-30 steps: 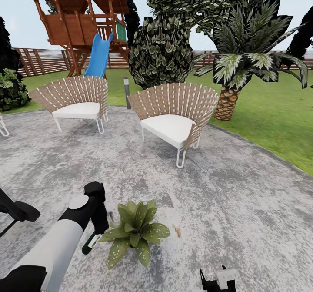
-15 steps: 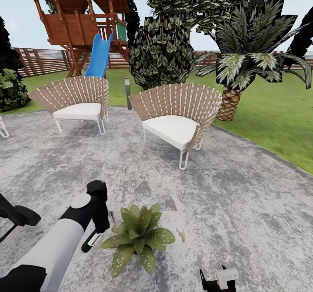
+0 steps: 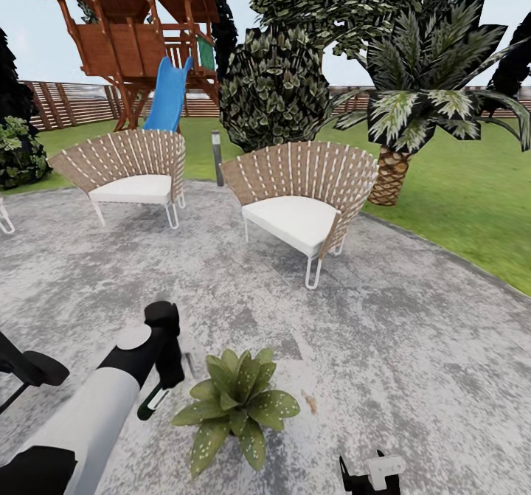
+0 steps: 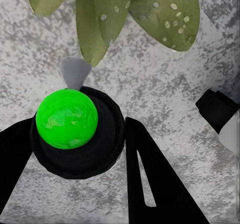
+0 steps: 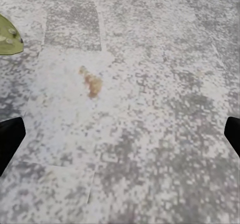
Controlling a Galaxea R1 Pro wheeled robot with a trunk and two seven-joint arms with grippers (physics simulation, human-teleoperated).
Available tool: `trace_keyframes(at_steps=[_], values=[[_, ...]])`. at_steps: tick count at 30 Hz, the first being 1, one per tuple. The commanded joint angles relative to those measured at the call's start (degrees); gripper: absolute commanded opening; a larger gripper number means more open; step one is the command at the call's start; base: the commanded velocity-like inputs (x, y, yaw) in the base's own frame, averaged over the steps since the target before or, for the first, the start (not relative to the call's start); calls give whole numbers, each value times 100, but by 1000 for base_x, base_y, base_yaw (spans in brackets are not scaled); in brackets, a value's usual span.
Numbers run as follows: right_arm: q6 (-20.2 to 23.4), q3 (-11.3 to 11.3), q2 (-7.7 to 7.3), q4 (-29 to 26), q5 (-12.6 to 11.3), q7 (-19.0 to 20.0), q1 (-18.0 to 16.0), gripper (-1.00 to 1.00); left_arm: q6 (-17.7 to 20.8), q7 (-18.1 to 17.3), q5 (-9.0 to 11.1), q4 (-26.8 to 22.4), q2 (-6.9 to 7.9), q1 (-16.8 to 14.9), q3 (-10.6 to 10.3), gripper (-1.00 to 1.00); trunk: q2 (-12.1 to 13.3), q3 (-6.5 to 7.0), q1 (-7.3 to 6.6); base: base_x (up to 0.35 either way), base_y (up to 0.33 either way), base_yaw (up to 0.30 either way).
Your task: Pick up the pesticide atomizer in the garden and spray insectifuge to fully cover both potted plants in the garden.
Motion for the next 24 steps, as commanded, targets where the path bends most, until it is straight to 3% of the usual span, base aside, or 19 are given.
trace_keyframes(at_steps=[1,5,15,18,21,24], values=[[-14,54,-1,1,-47,-19,-2,100,55,-42,-25,1,7,56,-14,-100,-2,-5,-1,1,1,0],[-15,55,-1,0,-46,-21,-2,100,45,145,-3,1,9,267,-2,-100,-2,-5,-1,17,0,0],[-15,57,-1,0,-46,-13,-2,100,45,239,48,14,10,338,16,-100,-2,-5,-1,199,0,0],[-15,57,-1,0,-46,-9,-2,100,-11,239,54,18,122,473,58,-100,-2,-5,-1,8,0,-62],[-15,57,-1,0,-46,-4,-2,100,-43,239,71,18,369,647,75,-100,-2,-5,-1,1,0,-245],[-15,57,-1,0,-46,-4,-2,100,-52,248,81,37,470,728,82,-100,-2,-5,-1,0,0,-288]])
